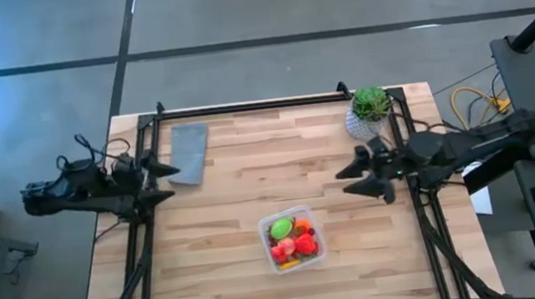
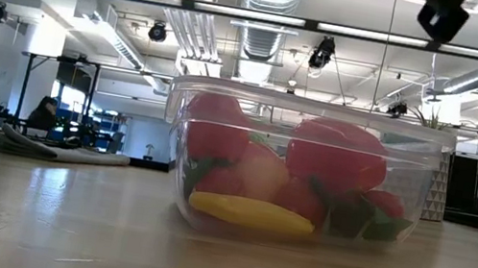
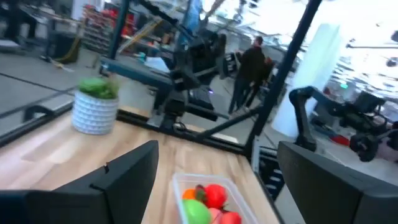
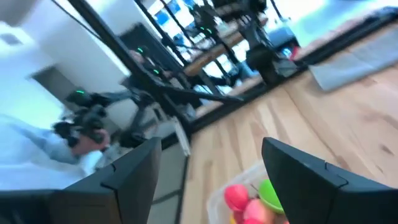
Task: Pick and placing Produce into tupperware
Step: Return to Home Position
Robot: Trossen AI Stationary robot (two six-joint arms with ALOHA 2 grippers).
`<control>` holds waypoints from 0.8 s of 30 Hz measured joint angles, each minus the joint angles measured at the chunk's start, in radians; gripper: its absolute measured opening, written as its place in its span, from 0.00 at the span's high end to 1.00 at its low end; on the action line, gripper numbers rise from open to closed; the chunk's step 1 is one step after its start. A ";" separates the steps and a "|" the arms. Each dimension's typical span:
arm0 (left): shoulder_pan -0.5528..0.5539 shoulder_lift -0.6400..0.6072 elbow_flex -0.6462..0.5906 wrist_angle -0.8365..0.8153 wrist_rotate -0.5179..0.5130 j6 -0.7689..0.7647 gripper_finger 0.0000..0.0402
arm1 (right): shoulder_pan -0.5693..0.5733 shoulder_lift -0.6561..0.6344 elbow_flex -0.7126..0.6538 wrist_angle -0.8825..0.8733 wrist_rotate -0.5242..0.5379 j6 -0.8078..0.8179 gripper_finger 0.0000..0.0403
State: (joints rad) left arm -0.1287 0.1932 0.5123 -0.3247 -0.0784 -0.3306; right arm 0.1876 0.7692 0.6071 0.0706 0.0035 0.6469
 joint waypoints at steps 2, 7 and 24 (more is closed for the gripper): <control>0.000 -0.064 -0.015 -0.047 -0.017 -0.001 0.22 | 0.000 -0.062 -0.038 0.007 0.004 -0.002 0.33; 0.001 -0.165 -0.015 -0.117 -0.101 -0.004 0.22 | 0.000 -0.199 -0.137 -0.022 0.071 -0.012 0.33; 0.000 -0.164 -0.026 -0.134 -0.154 -0.001 0.22 | -0.001 -0.673 -0.362 -0.040 0.129 -0.126 0.34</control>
State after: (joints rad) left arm -0.1284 0.0287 0.4860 -0.4585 -0.2327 -0.3317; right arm 0.1871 0.0965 0.2449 0.0302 0.1329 0.5214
